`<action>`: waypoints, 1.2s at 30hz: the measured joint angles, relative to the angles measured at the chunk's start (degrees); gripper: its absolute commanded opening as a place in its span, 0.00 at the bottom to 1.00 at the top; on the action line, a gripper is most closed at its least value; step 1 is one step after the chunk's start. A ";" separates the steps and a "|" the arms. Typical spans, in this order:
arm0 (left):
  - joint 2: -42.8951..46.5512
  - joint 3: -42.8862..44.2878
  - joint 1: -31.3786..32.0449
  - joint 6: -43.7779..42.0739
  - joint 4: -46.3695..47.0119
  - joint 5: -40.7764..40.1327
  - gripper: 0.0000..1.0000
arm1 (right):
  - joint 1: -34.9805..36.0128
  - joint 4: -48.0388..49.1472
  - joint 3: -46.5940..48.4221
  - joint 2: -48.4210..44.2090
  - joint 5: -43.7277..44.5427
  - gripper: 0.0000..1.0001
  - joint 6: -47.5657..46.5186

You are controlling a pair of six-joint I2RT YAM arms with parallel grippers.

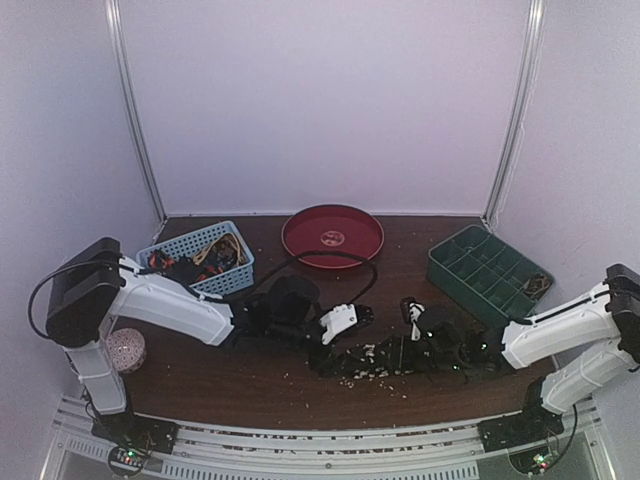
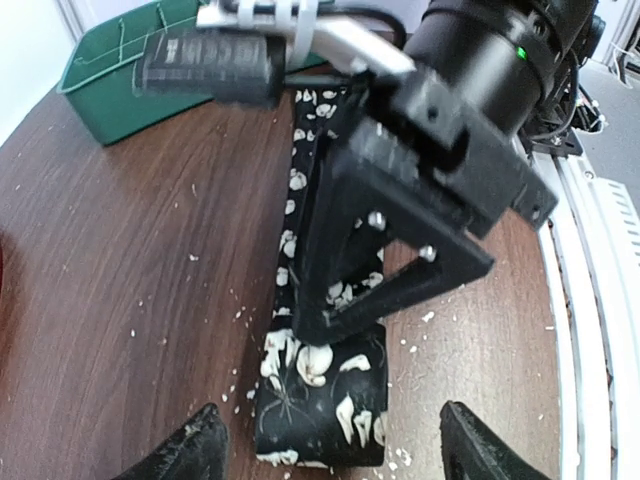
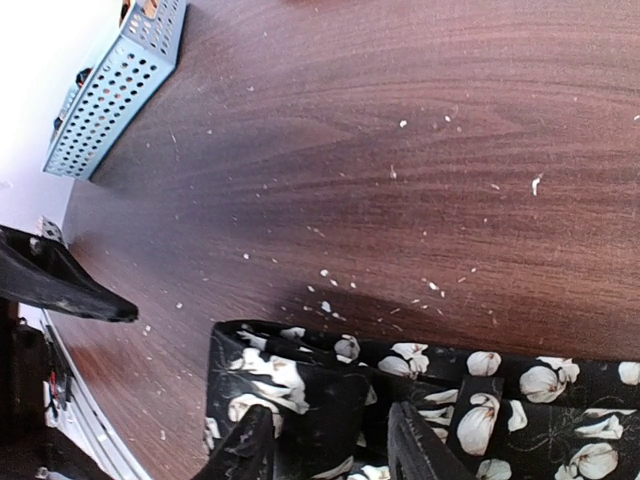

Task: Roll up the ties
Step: Roll the tie at the center of the board.

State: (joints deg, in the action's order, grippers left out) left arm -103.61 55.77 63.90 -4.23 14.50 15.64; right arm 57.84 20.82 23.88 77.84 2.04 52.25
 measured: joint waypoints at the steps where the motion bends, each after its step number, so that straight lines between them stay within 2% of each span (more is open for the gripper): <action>1: -0.37 0.42 -0.17 -0.48 -0.02 0.50 0.69 | 0.00 0.07 0.00 0.55 -0.09 0.35 0.00; 7: -0.83 -0.35 -2.16 0.46 0.81 1.01 0.52 | -0.11 1.49 -0.02 2.69 -1.77 0.32 0.42; 11: 2.32 -5.27 -6.16 6.75 2.12 -0.46 0.36 | -0.11 4.20 -0.68 3.41 -3.48 0.30 1.73; 15: 7.13 -9.79 -8.98 14.25 2.12 -3.52 0.28 | 0.07 7.30 -1.75 5.01 -4.94 0.30 3.65; 20: 11.23 -14.73 -8.22 23.50 3.10 -5.38 0.14 | 1.09 9.94 -2.01 6.27 -5.79 0.29 5.27; 25: 10.05 -16.33 -5.01 30.32 4.28 -6.97 0.00 | 1.33 10.14 -2.14 6.32 -5.44 0.29 5.40; 29: 5.09 -14.99 -2.75 33.66 6.25 -7.10 0.00 | 1.33 9.25 -2.08 6.19 -4.07 0.28 4.68; 36: -2.56 -10.25 -2.32 35.98 7.63 -6.29 0.00 | 1.33 7.28 -1.97 5.27 -1.92 0.28 2.99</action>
State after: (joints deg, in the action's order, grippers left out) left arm -106.17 45.52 61.58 31.75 22.13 9.34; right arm 59.18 28.10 21.91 83.11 0.12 55.24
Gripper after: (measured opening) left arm 0.005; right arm 0.278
